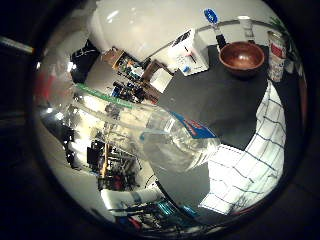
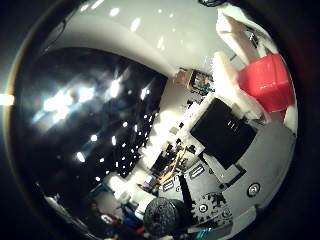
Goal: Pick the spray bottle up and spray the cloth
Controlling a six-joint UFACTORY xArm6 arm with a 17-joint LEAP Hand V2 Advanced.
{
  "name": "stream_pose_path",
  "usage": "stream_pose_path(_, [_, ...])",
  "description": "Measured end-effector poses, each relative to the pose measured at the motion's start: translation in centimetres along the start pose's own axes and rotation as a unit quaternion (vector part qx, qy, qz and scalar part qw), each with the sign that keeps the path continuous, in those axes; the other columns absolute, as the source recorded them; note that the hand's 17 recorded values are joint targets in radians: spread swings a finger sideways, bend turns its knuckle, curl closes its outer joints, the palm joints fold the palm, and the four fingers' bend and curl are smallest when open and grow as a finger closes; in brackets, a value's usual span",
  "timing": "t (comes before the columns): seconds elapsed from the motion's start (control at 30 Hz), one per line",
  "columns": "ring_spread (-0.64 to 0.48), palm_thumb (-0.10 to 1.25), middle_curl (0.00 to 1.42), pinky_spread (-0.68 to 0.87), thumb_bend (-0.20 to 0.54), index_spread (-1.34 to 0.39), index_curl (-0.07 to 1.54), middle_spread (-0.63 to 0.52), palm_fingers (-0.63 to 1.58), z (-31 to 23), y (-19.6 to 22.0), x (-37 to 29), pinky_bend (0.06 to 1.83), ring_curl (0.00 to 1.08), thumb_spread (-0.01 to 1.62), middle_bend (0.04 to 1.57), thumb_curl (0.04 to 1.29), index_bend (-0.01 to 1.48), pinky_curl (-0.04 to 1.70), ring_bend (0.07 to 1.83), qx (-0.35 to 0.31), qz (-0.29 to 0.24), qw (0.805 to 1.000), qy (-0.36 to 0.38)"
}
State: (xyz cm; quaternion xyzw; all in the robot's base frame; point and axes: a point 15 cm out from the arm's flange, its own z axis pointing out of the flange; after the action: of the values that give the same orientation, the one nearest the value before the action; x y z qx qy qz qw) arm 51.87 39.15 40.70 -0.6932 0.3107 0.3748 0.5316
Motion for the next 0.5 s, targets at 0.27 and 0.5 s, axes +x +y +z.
stream_pose_path(0.27, [-0.24,0.99,0.88,-0.16,-0.016,-0.29,1.01,-0.17,1.09,3.1,1.3,3.1,1.04,0.81,0.92,1.29,0.83,1.02,1.49,1.35,-0.018,0.011,1.000,-0.013])
stream_pose_path(0.5, [-0.23,0.97,0.88,-0.17,-0.016,-0.29,1.01,-0.17,1.09,5.5,1.7,4.2,1.04,0.81,0.92,1.29,0.82,1.01,1.46,1.35,-0.019,0.020,0.999,-0.029])
